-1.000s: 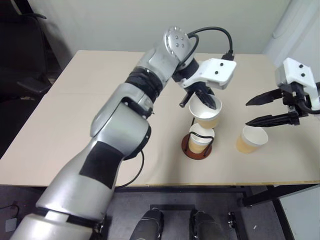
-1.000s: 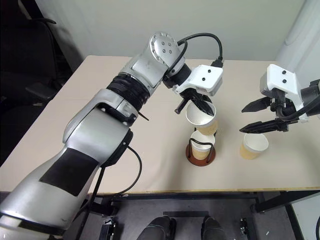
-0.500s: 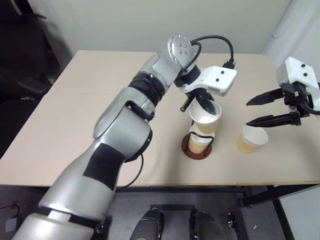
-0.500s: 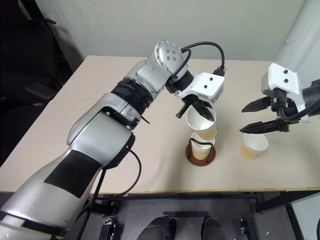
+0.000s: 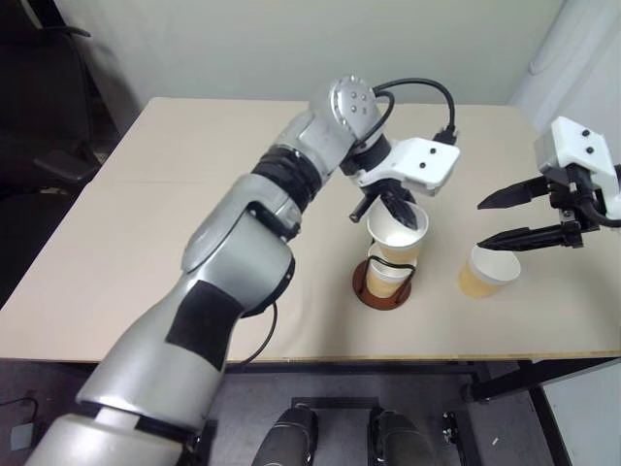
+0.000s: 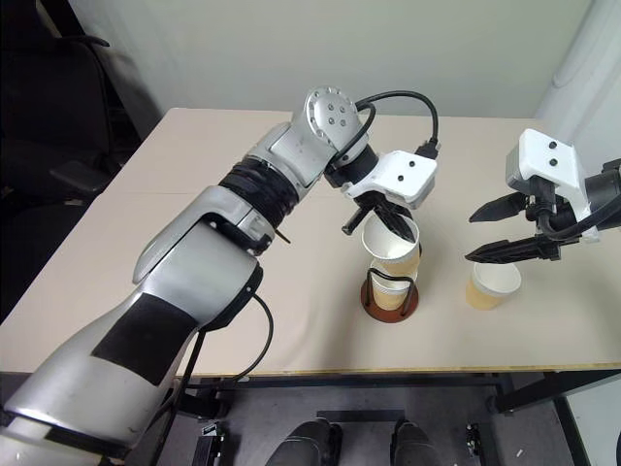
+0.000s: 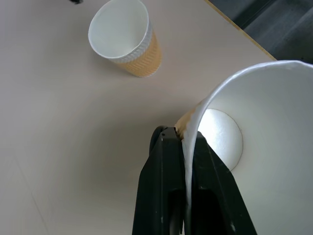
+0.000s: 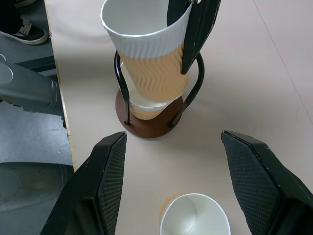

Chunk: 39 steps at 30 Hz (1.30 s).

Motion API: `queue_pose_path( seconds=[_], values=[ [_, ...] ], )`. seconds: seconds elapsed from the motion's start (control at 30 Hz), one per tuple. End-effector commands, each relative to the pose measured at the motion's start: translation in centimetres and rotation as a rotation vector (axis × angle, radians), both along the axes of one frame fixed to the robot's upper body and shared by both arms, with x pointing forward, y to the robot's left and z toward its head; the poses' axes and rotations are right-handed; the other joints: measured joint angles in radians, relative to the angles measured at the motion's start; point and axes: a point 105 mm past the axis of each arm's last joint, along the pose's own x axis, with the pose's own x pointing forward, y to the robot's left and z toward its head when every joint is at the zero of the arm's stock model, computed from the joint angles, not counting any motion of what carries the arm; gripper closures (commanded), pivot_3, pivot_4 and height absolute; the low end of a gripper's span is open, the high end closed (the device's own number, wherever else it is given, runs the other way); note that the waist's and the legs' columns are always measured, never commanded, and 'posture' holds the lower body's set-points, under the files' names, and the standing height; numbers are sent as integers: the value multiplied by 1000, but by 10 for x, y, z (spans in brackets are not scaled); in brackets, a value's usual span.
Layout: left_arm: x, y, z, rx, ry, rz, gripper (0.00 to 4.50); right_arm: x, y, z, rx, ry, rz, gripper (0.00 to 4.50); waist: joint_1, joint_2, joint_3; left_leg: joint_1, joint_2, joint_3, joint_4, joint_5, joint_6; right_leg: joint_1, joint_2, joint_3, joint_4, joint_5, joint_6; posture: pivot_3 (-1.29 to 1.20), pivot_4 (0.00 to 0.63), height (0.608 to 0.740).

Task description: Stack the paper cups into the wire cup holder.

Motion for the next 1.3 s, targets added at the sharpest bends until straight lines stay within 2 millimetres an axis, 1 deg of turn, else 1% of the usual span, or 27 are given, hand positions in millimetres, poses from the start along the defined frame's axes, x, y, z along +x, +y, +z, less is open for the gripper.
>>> queue_pose_path(
  seconds=[0.03, 0.4, 0.5, 0.6, 0.7, 0.73, 0.9, 1.0, 1.13, 1.17, 1.23, 1.3],
  values=[
    [-8, -5, 4, 8, 1, -55, 4457, -5, -2, 15, 1, -63, -6, 1388, 0, 0, 0, 0, 0, 0, 0, 0, 0, 0, 0, 0, 0, 0, 0, 0, 150, 740],
    [-8, -2, -1, 48, 4, -49, 4457, -5, -2, 13, 0, -58, -8, 1388, 0, 0, 0, 0, 0, 0, 0, 0, 0, 0, 0, 0, 0, 1, 2, 0, 150, 740],
    [-8, -1, -1, 51, 0, -50, 3817, -4, -2, 12, 1, -56, -8, 1388, 0, 0, 0, 0, 0, 0, 0, 0, 0, 0, 0, 0, 0, 2, 3, 0, 150, 740],
    [-8, -1, -1, 53, -6, -56, 2822, -4, -2, 12, 1, -56, -7, 1388, 0, 0, 0, 0, 0, 0, 0, 0, 0, 0, 0, 0, 0, 2, 3, 0, 150, 740],
    [-8, -1, -1, 50, -16, -66, 1616, -4, -2, 12, 0, -57, -8, 1388, 0, 0, 0, 0, 0, 0, 0, 0, 0, 0, 0, 0, 0, 2, 3, 0, 150, 740],
    [-8, -1, -1, 50, -17, -68, 1292, -4, -2, 12, 0, -57, -8, 1388, 0, 0, 0, 0, 0, 0, 0, 0, 0, 0, 0, 0, 0, 2, 3, 0, 150, 740],
    [-8, -1, 0, 46, -23, -72, 1292, -5, -3, 12, -2, -55, -10, 1388, 1, 0, 0, 0, 0, 0, 0, 0, 0, 0, 0, 0, 0, 2, 3, 0, 150, 740],
    [-7, -2, 8, 5, -15, -59, 1292, -4, -4, 13, -5, -58, -15, 1388, 1, 0, 0, 0, 0, 0, 0, 0, 0, 0, 0, 0, 0, 2, 3, 0, 150, 740],
    [-4, -8, 29, -154, 57, 15, 1292, -3, -7, 13, -13, -67, -26, 1388, 1, 0, 0, 0, 0, 0, 0, 0, 0, 0, 0, 0, 0, 2, 3, 0, 150, 740],
    [0, -6, 41, -262, 117, 71, 1292, 0, -10, 9, -32, -81, -39, 1388, 0, 0, 0, 0, 0, 0, 0, 0, 0, 0, 0, 0, 0, 1, 2, 0, 150, 740],
    [9, 8, 56, -415, 216, 159, 1292, 2, -15, 1, -38, -68, -70, 1388, 1, 0, 0, 0, 0, 0, 0, 0, 0, 0, 0, 0, 0, 0, 0, 0, 150, 740],
    [16, 21, 63, -497, 268, 214, 1292, 0, -16, -4, -40, -60, -72, 1388, 0, 1, 0, 0, 0, 0, 0, 0, 0, 0, 0, 0, -1, -1, 0, 0, 150, 740]
  ],
)
